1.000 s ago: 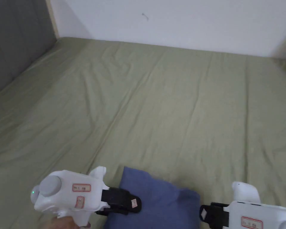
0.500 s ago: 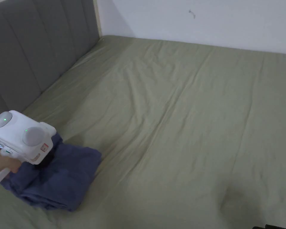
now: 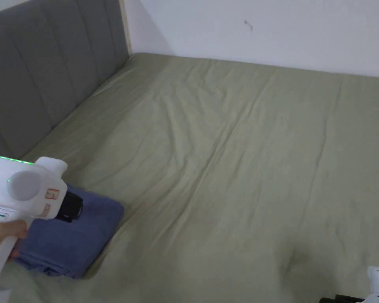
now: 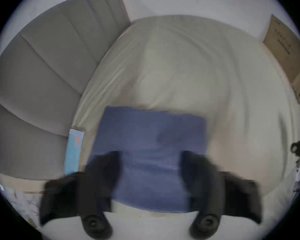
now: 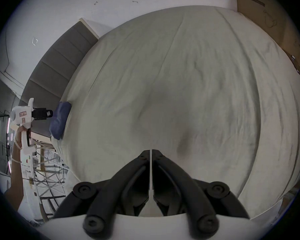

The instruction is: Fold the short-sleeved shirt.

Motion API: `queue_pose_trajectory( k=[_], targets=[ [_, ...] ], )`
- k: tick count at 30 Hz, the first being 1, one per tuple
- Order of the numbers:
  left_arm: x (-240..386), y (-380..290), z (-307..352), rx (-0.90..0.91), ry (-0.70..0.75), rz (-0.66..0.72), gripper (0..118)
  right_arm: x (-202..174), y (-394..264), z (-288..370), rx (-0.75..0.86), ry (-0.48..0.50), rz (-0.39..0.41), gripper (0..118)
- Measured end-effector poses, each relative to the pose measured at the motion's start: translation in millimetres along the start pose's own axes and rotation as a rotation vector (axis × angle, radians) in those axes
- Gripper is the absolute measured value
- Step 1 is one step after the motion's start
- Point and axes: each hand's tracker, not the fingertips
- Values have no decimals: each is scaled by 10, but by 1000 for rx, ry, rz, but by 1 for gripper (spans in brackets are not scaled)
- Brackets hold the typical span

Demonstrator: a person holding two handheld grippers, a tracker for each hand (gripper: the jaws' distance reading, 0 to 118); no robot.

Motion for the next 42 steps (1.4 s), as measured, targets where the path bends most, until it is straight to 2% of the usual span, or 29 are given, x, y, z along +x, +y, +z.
queue_pose_trajectory(
  k=[1, 2, 3, 6, 10, 16, 23, 25, 30, 33, 37, 38, 39, 41, 42],
  targets=[
    [145, -34, 94, 23, -69, 21, 20, 21, -24, 35, 6, 7, -2, 2],
    [281, -70, 163, 46, -130, 30, 0, 38, -50, 59, 10, 9, -5, 2],
    [448, -115, 261, 88, -206, 44, 0, 55, -80, 88, 14, 8, -10, 2],
    [979, -213, 529, 117, -305, 16, 0, 183, -162, 184, 39, 15, -30, 2],
    [1650, -378, 833, 180, -280, -59, 0, 340, -232, 389, 99, 11, -58, 2],
    [2327, -418, 1353, 381, -202, -97, 0, 302, -144, 1031, 338, -88, 43, 2],
    [2856, -421, 2156, 738, -90, -82, 0, -33, 72, 1814, 718, -266, 130, 2],
    [2995, -488, 2333, 853, -69, -33, 0, -162, 83, 2015, 815, -312, 167, 2],
    [3211, -584, 2547, 937, -88, -30, 0, -369, -10, 2289, 991, -461, 246, 2],
    [3268, -618, 2607, 972, -45, -39, 0, -371, -67, 2346, 1017, -466, 227, 2],
    [3248, -659, 2596, 975, -66, -46, 0, -294, -125, 2365, 1025, -430, 178, 3],
    [3246, -667, 2589, 973, -71, -46, 1, -293, -128, 2358, 1023, -437, 178, 7],
    [3241, -675, 2584, 971, -65, -42, 9, -289, -143, 2348, 1028, -447, 183, 18],
    [3238, -688, 2575, 965, -60, -46, 55, -307, -180, 2345, 1059, -476, 202, 74],
    [3233, -698, 2568, 960, -65, -50, 72, -308, -207, 2358, 1090, -482, 195, 98]
  ],
)
